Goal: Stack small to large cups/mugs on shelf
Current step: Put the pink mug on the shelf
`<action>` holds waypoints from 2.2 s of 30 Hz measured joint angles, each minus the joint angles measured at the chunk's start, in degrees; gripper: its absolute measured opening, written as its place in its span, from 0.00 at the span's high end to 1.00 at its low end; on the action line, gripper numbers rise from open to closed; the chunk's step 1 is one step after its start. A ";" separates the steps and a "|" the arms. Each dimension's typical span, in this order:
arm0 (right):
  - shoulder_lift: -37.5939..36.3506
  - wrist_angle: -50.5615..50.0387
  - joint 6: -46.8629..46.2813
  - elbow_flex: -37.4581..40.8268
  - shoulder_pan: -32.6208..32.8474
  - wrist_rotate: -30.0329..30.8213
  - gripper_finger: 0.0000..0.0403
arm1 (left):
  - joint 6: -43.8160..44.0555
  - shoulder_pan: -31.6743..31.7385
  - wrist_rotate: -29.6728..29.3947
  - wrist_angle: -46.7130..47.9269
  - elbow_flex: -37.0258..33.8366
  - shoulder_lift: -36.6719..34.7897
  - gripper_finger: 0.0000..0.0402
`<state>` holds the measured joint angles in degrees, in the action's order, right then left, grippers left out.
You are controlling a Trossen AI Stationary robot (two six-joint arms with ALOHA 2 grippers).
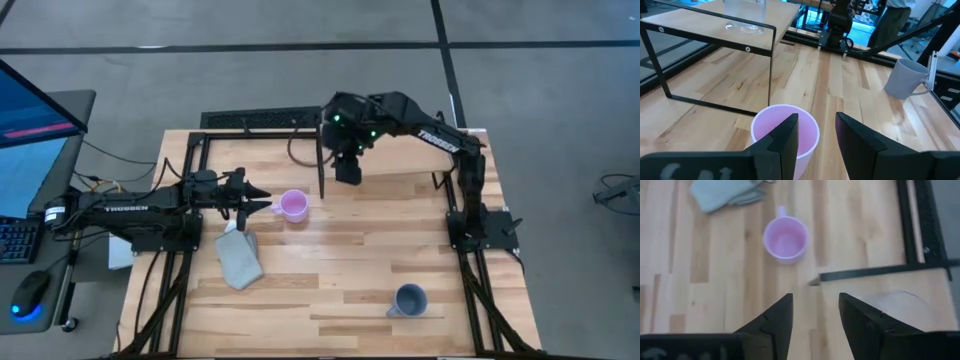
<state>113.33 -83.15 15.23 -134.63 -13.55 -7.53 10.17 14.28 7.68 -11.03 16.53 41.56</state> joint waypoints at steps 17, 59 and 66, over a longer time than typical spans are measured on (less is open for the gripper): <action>-0.70 -3.37 -0.65 0.04 7.83 -0.15 0.62 | 0.08 -0.02 2.47 -1.87 0.15 0.00 0.70; -0.20 39.06 -3.19 31.15 10.71 0.08 0.70 | -1.38 -0.02 2.47 -2.86 0.20 0.00 0.70; 3.73 39.55 -3.16 31.07 11.27 -0.13 0.70 | -1.38 -0.02 2.47 -2.15 0.24 0.02 0.70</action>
<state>117.05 -43.60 12.07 -103.57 -2.28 -7.66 8.80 14.26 10.15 -13.18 16.78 41.58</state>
